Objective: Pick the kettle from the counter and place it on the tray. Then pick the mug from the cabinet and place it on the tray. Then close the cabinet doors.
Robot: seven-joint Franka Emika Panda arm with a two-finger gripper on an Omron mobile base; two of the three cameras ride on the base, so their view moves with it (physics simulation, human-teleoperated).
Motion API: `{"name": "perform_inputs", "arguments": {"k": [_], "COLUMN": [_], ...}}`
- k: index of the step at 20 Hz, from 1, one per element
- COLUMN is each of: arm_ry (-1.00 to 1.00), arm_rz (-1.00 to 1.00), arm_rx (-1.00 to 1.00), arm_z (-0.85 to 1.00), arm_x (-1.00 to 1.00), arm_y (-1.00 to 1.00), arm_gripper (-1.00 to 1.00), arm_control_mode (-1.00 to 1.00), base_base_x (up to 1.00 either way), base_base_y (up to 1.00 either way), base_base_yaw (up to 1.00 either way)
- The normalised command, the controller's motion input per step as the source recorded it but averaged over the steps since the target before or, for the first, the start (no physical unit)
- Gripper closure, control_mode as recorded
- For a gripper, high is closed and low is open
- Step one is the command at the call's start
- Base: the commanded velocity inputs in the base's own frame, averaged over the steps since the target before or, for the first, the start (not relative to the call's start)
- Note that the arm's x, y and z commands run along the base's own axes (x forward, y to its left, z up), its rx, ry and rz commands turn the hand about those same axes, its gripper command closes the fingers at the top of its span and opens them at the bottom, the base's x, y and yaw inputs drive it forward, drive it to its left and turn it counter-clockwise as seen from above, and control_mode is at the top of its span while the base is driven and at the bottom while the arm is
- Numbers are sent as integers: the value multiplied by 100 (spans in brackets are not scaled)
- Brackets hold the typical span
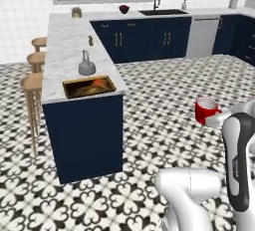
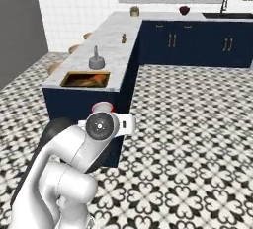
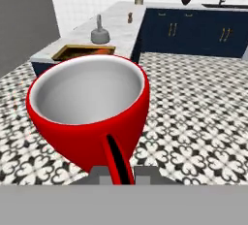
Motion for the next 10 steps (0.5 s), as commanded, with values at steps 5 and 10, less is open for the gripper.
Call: {"name": "perform_inputs", "arguments": {"k": [5, 10], "arm_ry": [0, 0], "arm_rz": [0, 0], "arm_rx": [0, 0], "arm_z": [0, 0], "arm_x": [0, 0], "arm_y": [0, 0], "arm_gripper": [100, 100], "arm_control_mode": [100, 100], "base_base_x": [73, 63], "base_base_y": [16, 57], "base_base_yaw": [19, 0]}}
